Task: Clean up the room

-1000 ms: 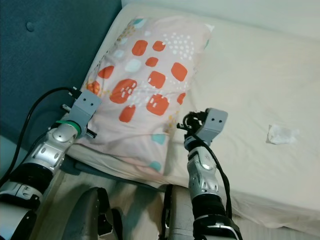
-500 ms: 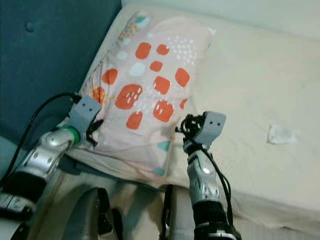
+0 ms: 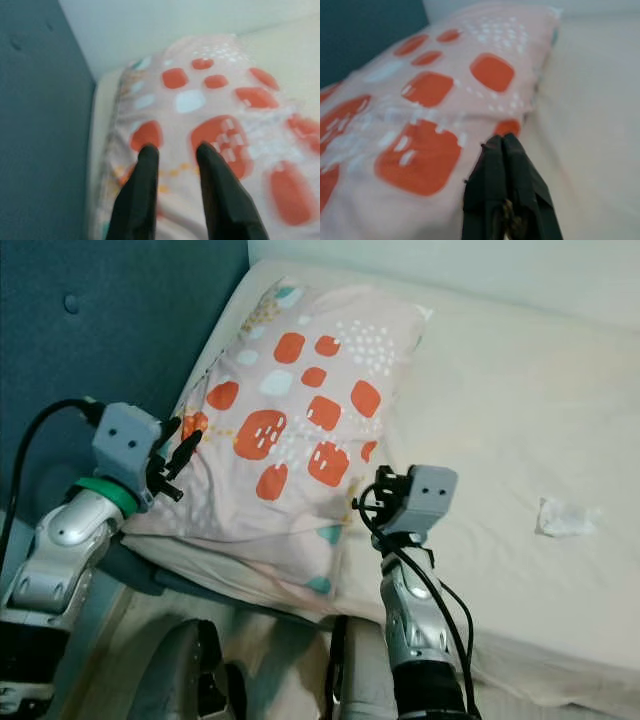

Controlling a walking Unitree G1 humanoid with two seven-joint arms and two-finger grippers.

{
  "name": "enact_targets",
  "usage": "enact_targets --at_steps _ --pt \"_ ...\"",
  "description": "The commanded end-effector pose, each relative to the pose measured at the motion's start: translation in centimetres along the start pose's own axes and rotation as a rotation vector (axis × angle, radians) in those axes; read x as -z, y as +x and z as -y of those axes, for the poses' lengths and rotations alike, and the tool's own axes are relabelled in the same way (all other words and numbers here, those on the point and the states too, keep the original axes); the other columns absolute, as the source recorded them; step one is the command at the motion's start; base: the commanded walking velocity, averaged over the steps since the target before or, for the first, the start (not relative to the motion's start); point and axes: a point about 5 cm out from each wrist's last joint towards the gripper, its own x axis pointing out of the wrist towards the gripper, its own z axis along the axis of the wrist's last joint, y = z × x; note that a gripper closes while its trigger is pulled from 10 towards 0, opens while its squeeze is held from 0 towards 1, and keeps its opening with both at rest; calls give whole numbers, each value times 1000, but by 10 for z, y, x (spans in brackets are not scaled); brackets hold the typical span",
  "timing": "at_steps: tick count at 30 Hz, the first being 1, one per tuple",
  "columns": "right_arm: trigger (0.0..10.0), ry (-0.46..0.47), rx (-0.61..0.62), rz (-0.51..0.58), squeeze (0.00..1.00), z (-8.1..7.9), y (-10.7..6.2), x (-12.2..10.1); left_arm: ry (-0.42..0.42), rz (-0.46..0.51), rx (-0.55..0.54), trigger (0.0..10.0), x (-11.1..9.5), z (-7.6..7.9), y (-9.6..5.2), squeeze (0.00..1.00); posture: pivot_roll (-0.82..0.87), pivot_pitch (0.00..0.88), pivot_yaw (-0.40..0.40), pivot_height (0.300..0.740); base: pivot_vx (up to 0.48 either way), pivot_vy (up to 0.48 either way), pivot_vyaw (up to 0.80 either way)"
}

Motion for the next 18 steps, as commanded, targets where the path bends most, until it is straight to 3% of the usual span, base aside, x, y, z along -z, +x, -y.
enact_targets --at_steps 1,3,4,7,9,12,18 --pt "10000 -51 2 17 0 3 -10 -7 -78 -21 39 10000 -2 12 -5 0 -29 144 37 610 0 0 0" --pt "10000 -93 -5 49 0 3 -14 -13 -127 -51 45 10000 3 19 -8 0 -33 134 39 610 0 0 0" --pt "10000 -125 13 79 0 3 -13 -20 -171 -106 25 10000 18 25 -9 0 -51 102 43 610 0 0 0" --pt "10000 -142 28 98 0 3 -11 -24 -195 -144 6 10000 28 28 -10 0 -51 102 43 610 0 0 0" --pt "10000 -132 37 104 0 4 -5 -24 -181 -168 -35 10000 42 29 -7 0 -59 52 37 610 0 0 0" --pt "10000 -103 53 86 0 7 1 -16 -172 -160 -78 10000 45 24 0 0 -51 29 32 625 0 0 0" --pt "10000 -99 29 65 0 3 1 -15 -212 -169 -69 10000 41 20 1 0 -44 18 31 645 0 0 0"
